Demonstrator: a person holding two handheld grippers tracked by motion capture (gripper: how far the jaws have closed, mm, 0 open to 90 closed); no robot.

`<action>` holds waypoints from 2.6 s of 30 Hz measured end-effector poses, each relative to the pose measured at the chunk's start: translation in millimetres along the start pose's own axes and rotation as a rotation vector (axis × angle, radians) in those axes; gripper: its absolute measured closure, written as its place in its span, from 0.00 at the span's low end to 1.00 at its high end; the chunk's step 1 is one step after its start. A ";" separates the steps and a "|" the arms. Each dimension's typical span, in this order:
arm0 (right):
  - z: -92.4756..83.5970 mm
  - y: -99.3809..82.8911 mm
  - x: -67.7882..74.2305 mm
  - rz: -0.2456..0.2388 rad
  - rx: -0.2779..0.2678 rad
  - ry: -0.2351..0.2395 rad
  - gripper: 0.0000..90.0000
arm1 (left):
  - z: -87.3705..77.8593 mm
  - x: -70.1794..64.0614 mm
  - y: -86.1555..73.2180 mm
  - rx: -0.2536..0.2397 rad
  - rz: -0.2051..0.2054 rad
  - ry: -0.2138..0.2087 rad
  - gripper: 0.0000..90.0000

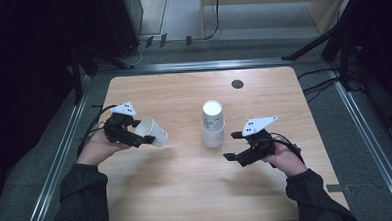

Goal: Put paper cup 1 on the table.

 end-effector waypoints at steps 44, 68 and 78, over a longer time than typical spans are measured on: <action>-2.6 -6.2 -5.8 0.028 0.021 -0.051 0.22 | 21.3 66.5 -22.7 0.282 -0.201 0.262 0.26; 0.1 -7.2 -5.6 0.019 0.039 -0.044 0.22 | 27.6 64.4 -22.8 0.272 -0.202 0.217 0.18; 0.2 -7.4 -5.3 0.018 0.043 -0.041 0.22 | 20.2 63.4 -20.7 0.244 -0.232 0.212 0.14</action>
Point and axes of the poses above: each handheld gripper's, and its own axes: z roughly forward along the jaws, y roughly out of its top, x roughly to its left, the point moved 1 cm from there along z, roughly forward along the jaws, and after that the axes turned 2 degrees about -x, right-handed, at the moved point
